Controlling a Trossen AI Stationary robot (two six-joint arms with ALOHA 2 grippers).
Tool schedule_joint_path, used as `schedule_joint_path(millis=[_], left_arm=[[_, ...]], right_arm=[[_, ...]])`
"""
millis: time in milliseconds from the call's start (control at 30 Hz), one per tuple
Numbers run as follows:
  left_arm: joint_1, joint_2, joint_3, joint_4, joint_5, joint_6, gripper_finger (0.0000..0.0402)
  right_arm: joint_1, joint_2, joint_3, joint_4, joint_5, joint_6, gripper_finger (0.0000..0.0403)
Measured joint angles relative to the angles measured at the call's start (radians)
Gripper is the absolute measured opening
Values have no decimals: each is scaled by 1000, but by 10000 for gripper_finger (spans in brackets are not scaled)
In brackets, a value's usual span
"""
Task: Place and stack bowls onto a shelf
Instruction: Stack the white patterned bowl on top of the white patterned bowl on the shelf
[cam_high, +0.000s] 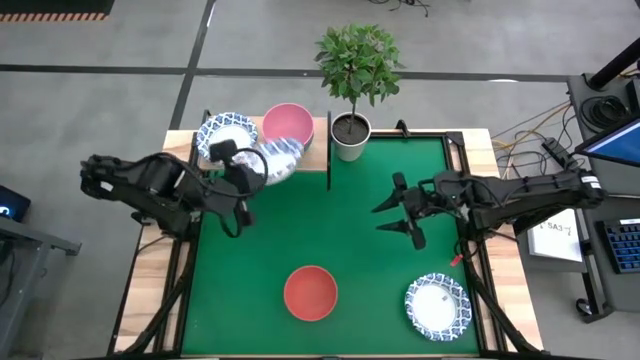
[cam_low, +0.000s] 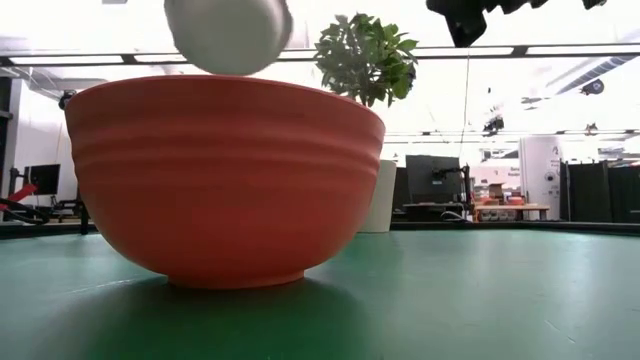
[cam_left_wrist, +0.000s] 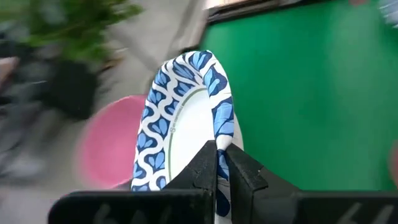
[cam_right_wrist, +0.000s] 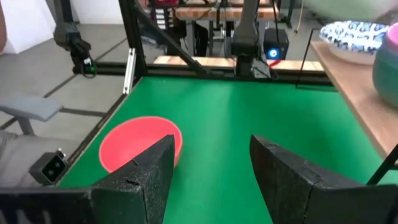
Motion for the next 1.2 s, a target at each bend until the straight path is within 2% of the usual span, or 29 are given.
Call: schedule_joint_path(millis=[133,233,333,567,700,867,1200], left_arm=[[37,-10,4,-169,-163,-95,0],[89,-12,2,-323,-193,-246,0],[148,-17,-33,-383,-203,-330,0],[323,-49,-179,-363,-204,-385,0],[385,-69,-267,-276,-209,-357,0],[422,-75,-351,-151,-256,-284,8],[438,-73,-386,-128,-279,-285,70]], right_arm=[[0,26,-5,6,0,-3,198],[0,42,-5,7,0,-14,198],[0,55,-5,7,0,-18,198],[0,73,-5,15,0,-19,198],[0,72,-5,16,0,-4,198],[0,72,-5,30,0,1,198],[0,71,-5,40,0,28,198]])
